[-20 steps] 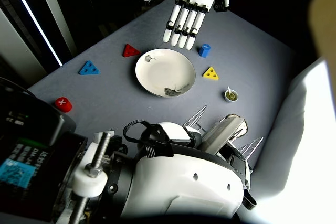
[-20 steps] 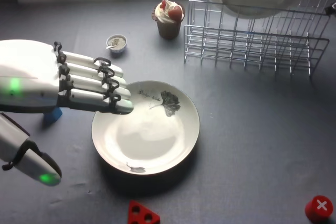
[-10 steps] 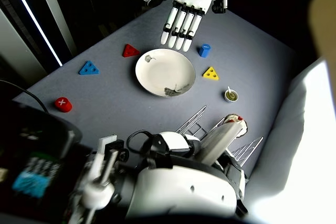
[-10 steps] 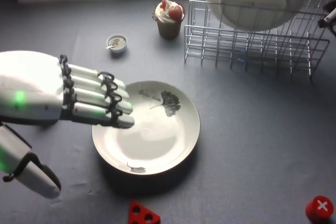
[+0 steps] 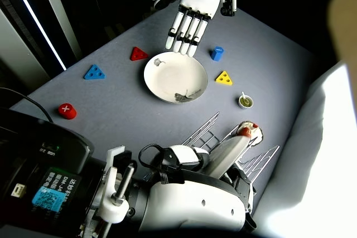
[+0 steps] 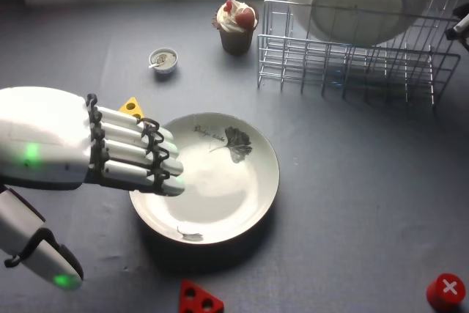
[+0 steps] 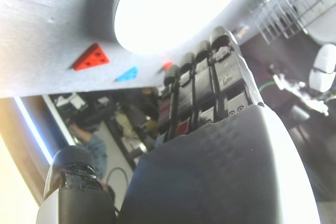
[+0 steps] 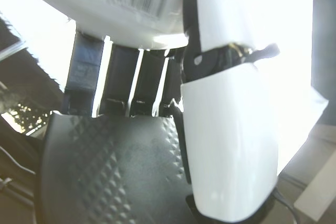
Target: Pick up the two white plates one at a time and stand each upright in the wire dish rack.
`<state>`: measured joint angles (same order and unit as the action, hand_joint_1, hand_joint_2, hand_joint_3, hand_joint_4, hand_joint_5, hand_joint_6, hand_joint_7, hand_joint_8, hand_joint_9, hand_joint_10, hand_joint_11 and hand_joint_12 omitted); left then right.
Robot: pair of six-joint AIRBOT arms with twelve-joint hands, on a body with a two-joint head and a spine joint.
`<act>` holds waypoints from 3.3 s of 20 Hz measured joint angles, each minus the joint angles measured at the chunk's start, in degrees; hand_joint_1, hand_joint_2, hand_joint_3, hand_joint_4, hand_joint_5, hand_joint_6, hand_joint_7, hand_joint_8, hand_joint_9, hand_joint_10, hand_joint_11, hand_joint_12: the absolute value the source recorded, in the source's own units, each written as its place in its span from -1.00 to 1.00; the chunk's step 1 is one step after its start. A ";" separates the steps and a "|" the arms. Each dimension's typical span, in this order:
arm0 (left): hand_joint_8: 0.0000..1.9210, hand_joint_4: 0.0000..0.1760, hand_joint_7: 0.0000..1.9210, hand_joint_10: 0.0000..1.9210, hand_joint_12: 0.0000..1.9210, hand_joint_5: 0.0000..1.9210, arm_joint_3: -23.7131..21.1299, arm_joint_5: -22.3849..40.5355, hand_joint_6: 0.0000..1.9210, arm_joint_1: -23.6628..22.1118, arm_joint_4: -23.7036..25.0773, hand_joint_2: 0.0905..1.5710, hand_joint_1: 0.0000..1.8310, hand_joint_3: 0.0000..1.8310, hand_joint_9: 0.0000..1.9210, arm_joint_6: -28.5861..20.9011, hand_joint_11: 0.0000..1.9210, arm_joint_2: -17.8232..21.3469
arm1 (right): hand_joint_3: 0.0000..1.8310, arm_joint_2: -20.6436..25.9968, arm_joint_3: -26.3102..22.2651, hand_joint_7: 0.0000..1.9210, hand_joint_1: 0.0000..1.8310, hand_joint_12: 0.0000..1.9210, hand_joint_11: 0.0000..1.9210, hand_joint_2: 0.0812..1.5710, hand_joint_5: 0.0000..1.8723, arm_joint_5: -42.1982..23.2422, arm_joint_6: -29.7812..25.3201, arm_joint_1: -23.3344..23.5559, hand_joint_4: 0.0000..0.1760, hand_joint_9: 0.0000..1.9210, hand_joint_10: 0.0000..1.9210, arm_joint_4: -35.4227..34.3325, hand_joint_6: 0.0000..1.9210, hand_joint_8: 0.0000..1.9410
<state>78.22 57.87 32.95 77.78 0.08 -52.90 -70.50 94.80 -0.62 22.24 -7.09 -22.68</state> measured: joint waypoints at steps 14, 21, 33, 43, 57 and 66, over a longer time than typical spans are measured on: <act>-1.00 -1.00 -0.85 -0.99 -0.99 -0.87 -0.31 -2.16 -1.00 2.27 2.14 0.19 -0.95 -1.00 -0.87 0.07 -0.84 -0.63 | -1.00 0.00 0.11 -0.11 0.05 -0.69 -0.07 0.18 -0.16 -2.43 -1.07 0.00 -1.00 0.00 -1.00 -0.22 -1.00 -1.00; -1.00 -1.00 -0.85 -1.00 -1.00 -0.87 -0.31 -5.25 -1.00 3.78 3.04 0.19 -0.99 -1.00 -0.86 0.00 -0.84 -1.27 | -1.00 1.20 -2.25 -0.15 0.04 -0.69 -0.15 0.18 -0.20 -6.56 -12.55 0.31 -1.00 -0.06 -1.00 13.27 -1.00 -1.00; -1.00 -1.00 -0.84 -1.00 -0.99 -0.87 -0.26 -9.25 -1.00 4.44 4.76 0.18 -0.98 -1.00 -0.86 -0.13 -0.83 -1.95 | -0.99 6.27 -13.20 -0.47 -0.09 -0.91 -0.67 0.20 -0.42 -32.46 -12.50 -0.28 -1.00 -0.50 -1.00 49.64 -1.00 -1.00; -1.00 -1.00 -0.84 -1.00 -0.99 -0.87 -0.50 -10.78 -1.00 6.34 9.09 0.18 -0.96 -1.00 -0.85 -0.02 -0.83 -1.97 | -1.00 8.61 -20.06 -0.84 -0.26 -0.98 -0.83 0.14 -0.84 -33.00 -1.99 -7.02 -1.00 -0.83 -1.00 59.54 -1.00 -1.00; -1.00 -1.00 -0.83 -1.00 -1.00 -0.85 -0.48 -10.67 -1.00 8.96 8.90 0.18 -0.98 -1.00 -0.85 0.09 -0.84 -1.90 | -0.99 8.44 -27.67 -0.85 0.37 -0.96 -0.78 0.18 -0.82 -35.04 25.75 -15.67 -1.00 -0.83 -1.00 61.90 -1.00 -1.00; -0.99 -1.00 -0.82 -0.99 -0.99 -0.86 -0.48 -10.64 -1.00 9.01 8.85 0.18 -0.98 -1.00 -0.83 0.09 -0.81 -1.92 | -1.00 4.52 -30.53 -0.91 0.33 -0.98 -0.83 0.19 -0.88 -34.62 33.18 -18.10 -1.00 -0.89 -1.00 54.53 -1.00 -1.00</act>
<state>77.73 47.22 41.95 86.63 0.16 -54.83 -65.98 64.27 -35.24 55.42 -25.19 31.86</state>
